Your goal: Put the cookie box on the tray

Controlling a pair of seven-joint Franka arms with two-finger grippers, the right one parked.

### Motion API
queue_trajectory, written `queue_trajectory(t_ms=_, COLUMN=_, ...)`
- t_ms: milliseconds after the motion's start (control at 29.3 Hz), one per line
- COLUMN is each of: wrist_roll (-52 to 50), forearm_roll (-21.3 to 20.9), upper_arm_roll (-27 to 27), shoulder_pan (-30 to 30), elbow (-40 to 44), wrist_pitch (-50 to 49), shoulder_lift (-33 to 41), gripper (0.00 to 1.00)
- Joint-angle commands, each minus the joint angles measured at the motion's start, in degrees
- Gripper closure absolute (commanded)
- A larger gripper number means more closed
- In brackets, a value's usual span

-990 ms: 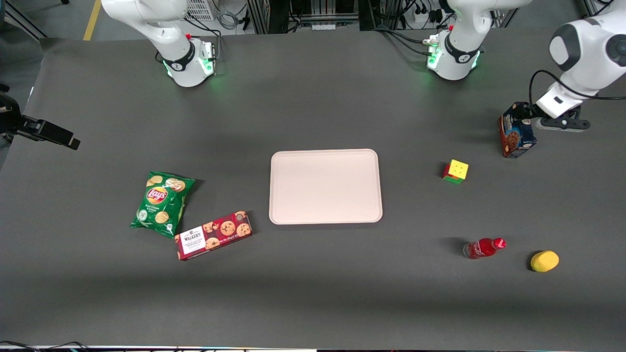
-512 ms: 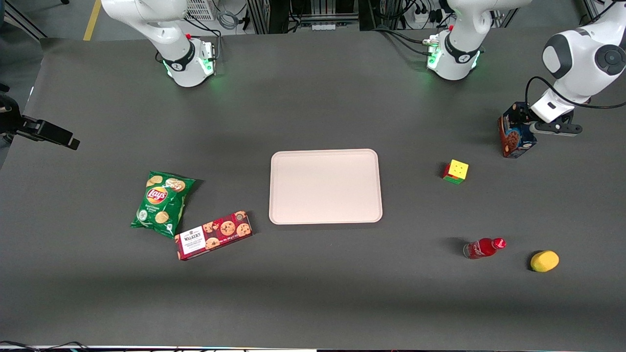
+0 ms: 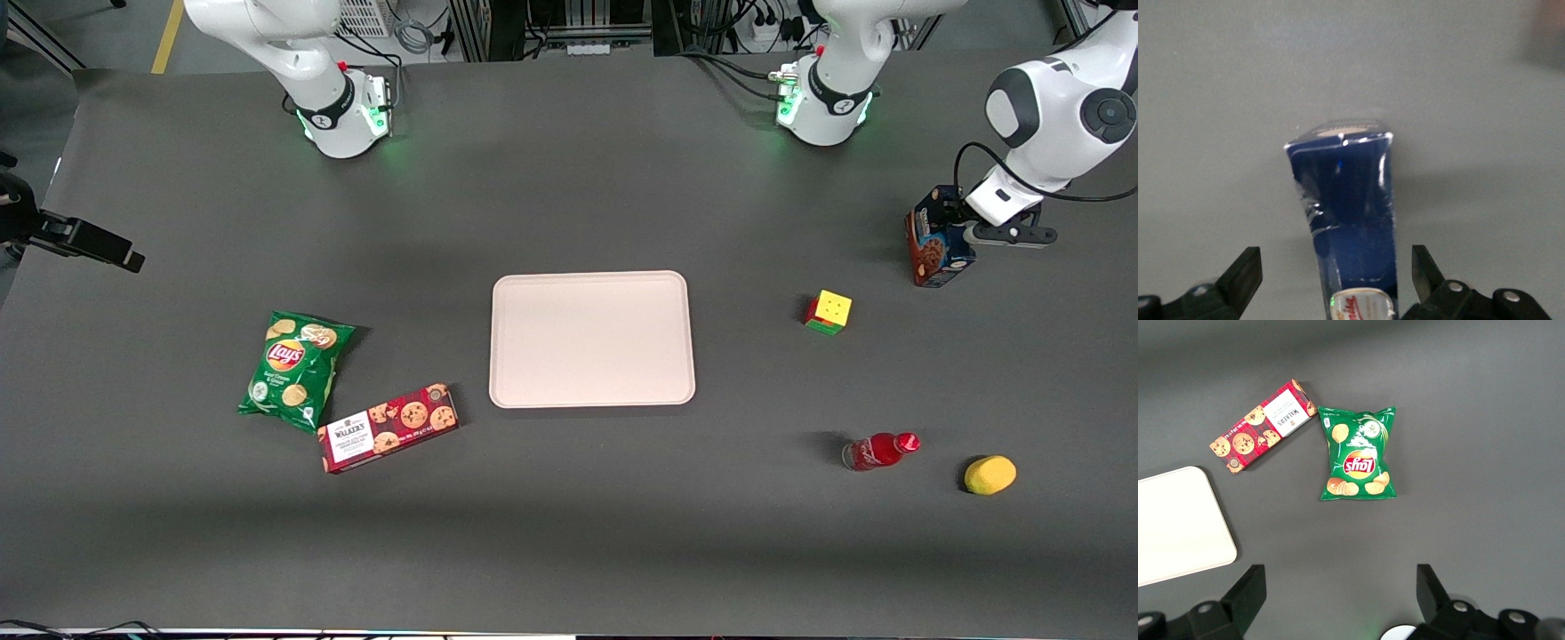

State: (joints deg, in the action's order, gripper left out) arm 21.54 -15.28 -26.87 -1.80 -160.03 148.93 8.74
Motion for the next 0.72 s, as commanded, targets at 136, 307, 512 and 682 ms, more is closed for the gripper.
queue_trajectory(t_ms=136, wrist_roll=-0.36, forearm_roll=3.76, upper_arm_roll=-0.29, shoulder_pan=-0.13, elbow=-0.37, wrist_pitch=-4.08, shoulder_lift=1.37, gripper=0.67)
queue_trajectory(t_ms=307, wrist_roll=-0.45, forearm_roll=3.77, upper_arm_roll=-0.29, shoulder_pan=-0.05, elbow=-0.28, wrist_pitch=-4.17, shoulder_lift=1.37, gripper=0.9)
queue_trajectory(t_ms=512, wrist_roll=-0.45, forearm_roll=3.94, upper_arm_roll=-0.11, shoulder_pan=0.39, elbow=3.4, wrist_pitch=-8.46, shoulder_lift=1.28, gripper=0.92)
queue_trajectory(t_ms=682, wrist_roll=-0.01, forearm_roll=6.22, upper_arm_roll=0.94, shoulder_pan=1.53, elbow=14.46, wrist_pitch=-24.0, shoulder_lift=1.37, gripper=0.92)
